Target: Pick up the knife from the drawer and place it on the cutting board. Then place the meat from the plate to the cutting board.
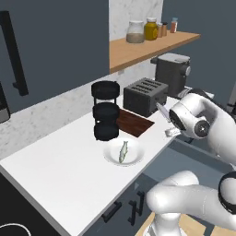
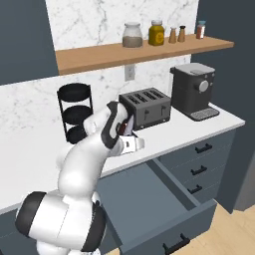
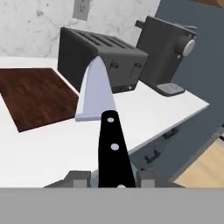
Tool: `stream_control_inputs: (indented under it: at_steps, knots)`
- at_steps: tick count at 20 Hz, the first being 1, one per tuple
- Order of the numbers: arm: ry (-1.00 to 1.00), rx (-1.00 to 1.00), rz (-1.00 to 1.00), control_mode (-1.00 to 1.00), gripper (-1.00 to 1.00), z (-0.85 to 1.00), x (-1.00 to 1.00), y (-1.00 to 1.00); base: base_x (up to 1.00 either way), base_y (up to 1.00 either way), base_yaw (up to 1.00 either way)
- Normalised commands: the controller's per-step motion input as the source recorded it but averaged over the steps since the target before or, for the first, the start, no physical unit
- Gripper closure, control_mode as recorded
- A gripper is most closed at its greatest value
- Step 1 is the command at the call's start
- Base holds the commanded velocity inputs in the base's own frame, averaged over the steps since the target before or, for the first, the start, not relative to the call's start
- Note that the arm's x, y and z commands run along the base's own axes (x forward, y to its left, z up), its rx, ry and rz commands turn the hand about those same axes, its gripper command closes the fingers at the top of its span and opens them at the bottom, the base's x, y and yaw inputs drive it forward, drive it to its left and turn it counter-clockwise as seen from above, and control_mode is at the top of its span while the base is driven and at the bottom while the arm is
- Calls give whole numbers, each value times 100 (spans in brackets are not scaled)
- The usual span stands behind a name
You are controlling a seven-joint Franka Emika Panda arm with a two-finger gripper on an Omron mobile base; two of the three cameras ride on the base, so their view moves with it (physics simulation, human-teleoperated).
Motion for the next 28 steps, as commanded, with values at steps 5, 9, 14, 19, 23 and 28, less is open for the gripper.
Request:
stream_control_inputs:
  at_steps: [5, 9, 14, 19, 23, 28]
  knots:
    - [40, 12, 25, -100, 100, 9, 83, 6, 0, 0, 0]
    - [26, 11, 25, -100, 100, -35, 89, 0, 0, 0, 0]
    - [4, 1, 15, -100, 100, -19, 81, 5, 0, 0, 0]
    - [2, 0, 8, -100, 100, -11, 78, 22, 0, 0, 0]
    - [7, 0, 2, -100, 100, -42, 72, 31, 0, 0, 0]
    - [2, -1, 0, -100, -100, -25, 28, 3, 0, 0, 0]
